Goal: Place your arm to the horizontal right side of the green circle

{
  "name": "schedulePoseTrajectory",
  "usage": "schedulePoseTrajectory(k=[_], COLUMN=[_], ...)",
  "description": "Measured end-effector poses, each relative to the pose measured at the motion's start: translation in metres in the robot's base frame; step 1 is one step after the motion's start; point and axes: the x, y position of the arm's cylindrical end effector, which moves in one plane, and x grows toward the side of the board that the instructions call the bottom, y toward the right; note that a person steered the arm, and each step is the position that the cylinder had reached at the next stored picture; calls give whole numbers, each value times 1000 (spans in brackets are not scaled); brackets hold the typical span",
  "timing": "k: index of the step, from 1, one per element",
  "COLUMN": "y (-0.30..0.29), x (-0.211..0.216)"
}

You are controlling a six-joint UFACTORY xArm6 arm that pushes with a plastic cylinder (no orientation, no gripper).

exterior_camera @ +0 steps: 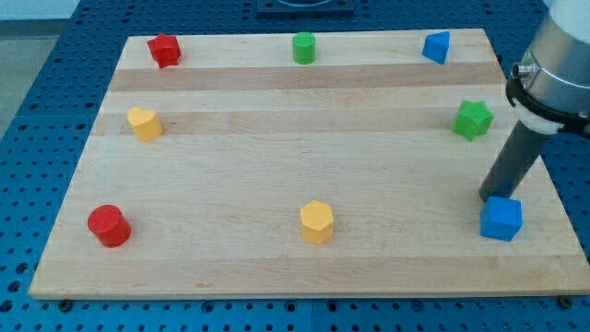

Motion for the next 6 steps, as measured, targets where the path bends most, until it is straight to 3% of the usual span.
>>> schedulePoseTrajectory(k=[1,3,6], y=[-4,-83,-126], x=[0,-36,-150])
